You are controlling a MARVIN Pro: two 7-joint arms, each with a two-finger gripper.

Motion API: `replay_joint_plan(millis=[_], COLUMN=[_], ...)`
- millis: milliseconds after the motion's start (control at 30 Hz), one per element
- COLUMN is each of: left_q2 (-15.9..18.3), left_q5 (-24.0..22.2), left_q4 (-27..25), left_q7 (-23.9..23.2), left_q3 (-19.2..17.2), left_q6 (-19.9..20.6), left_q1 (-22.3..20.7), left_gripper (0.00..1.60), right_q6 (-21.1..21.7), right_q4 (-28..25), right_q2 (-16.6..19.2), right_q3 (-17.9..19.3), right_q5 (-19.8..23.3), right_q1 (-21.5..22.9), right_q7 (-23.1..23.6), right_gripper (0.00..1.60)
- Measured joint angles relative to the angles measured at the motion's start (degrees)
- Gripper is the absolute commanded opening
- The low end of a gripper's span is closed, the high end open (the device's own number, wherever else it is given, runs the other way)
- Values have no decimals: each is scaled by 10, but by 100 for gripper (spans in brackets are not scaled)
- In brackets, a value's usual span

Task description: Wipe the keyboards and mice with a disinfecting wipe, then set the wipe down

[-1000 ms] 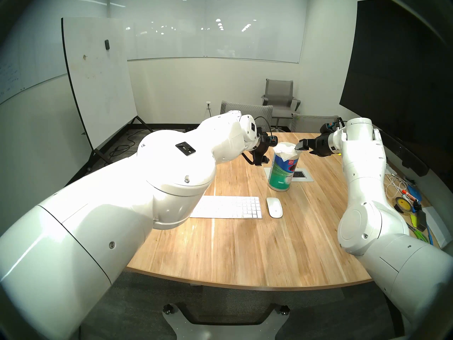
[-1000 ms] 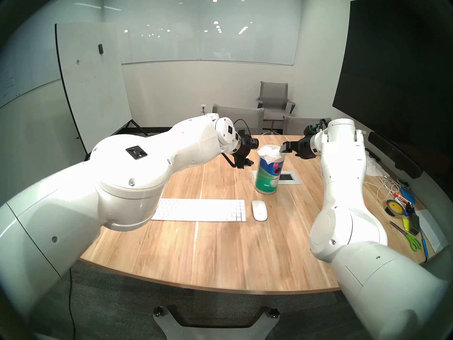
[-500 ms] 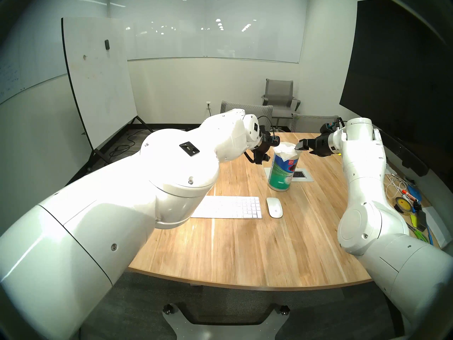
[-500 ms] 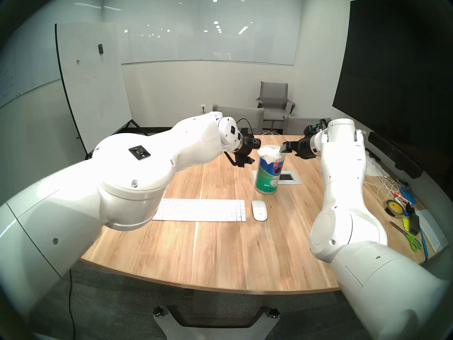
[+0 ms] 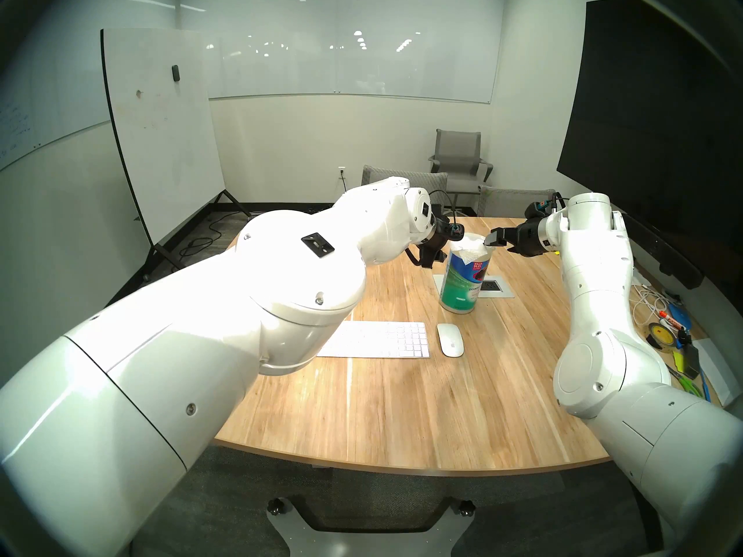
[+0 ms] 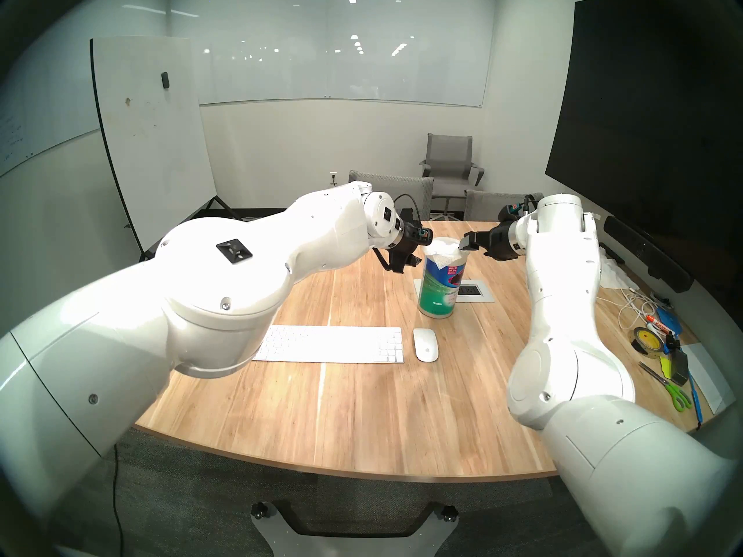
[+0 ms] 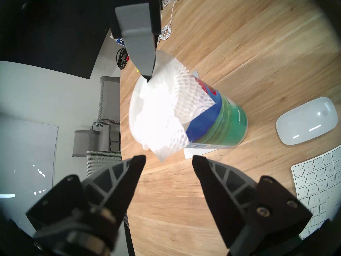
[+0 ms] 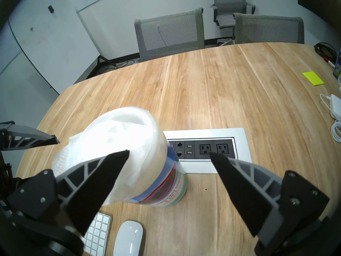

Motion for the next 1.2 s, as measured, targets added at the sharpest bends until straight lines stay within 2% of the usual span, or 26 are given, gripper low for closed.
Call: replay_joint_plan(millis=[33,167,767,1000,1167,1200], left_q2=[-1,-2,-7,-8,-9,-9], left_q5=[1,7,31,39,45,46], left_q4=[0,1,4,4,5,5], left_q7=[1,3,14,17,20,20], left_q3=[1,3,12,13,14,14], left_q6=[-1,-4,-19,-24,-27,-28], left_q1=[0,0,0,0,0,0], left_gripper=[68,65,78,76,45,30], right_q6=[0,0,0,0,0,0], right_q4=[0,0,0,0,0,0], right_q2=[0,0,-1,-1,-1,-1], right_q3=[0,0,1,1,2,2], right_q5=[0,0,-1,-2,-2,-2], right_q1=[0,0,0,0,0,0], right_q7=[0,0,0,0,0,0], right_gripper=[160,160,160,160,160,160])
